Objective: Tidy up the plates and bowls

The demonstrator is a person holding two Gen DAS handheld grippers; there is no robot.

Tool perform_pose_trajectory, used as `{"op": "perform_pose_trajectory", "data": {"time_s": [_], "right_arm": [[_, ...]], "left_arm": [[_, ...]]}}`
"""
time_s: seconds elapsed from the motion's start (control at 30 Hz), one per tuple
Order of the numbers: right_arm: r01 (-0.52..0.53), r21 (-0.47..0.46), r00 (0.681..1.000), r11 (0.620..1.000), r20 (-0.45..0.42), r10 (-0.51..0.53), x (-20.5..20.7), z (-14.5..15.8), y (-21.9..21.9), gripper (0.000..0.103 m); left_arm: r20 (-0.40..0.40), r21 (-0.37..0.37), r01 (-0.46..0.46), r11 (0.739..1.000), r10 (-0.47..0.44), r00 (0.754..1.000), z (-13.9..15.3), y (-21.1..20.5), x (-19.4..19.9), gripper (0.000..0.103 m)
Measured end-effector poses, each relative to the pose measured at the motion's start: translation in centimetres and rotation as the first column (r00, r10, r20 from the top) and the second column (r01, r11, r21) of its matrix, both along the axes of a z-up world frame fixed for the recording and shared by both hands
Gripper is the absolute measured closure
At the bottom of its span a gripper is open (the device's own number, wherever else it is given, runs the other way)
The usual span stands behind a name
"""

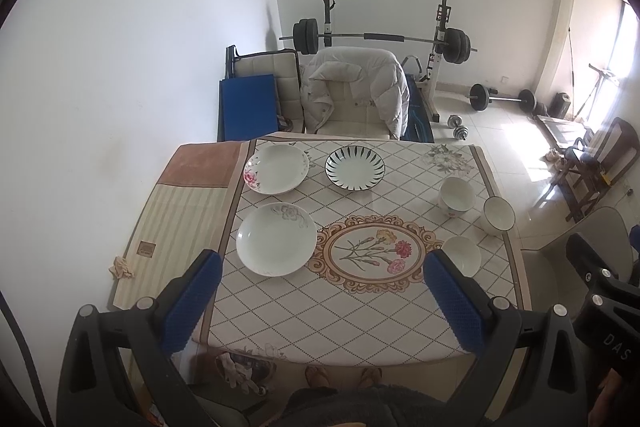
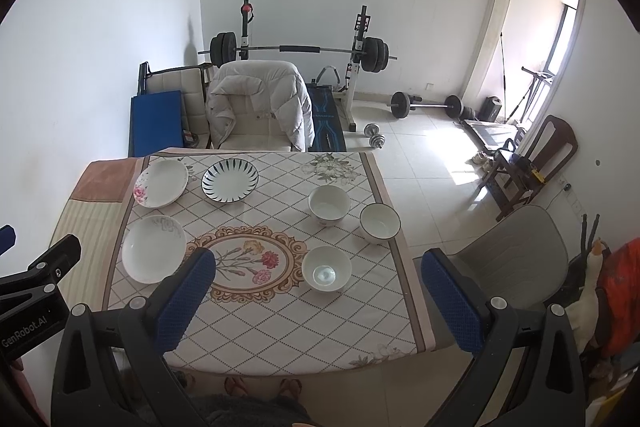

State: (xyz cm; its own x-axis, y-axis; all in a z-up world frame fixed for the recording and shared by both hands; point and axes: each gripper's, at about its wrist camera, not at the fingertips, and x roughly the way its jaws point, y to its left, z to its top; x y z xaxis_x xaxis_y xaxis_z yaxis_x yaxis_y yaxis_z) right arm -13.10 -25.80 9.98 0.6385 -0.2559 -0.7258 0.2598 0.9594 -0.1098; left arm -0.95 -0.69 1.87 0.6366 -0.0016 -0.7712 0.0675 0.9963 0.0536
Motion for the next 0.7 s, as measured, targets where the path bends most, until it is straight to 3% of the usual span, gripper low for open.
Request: {"op": "perform_pose_trajectory", "data": {"time_s": [0.7], "right_arm": [[-0.037,0.025,0.999,0.999,-0.01,0.037,2.2,-0.4,-1.2,0.0]], "left_arm": [[-0.016,0.017,-0.028,0.999,0.028,0.999,-0.7,-0.7,1.1,0.0]]}}
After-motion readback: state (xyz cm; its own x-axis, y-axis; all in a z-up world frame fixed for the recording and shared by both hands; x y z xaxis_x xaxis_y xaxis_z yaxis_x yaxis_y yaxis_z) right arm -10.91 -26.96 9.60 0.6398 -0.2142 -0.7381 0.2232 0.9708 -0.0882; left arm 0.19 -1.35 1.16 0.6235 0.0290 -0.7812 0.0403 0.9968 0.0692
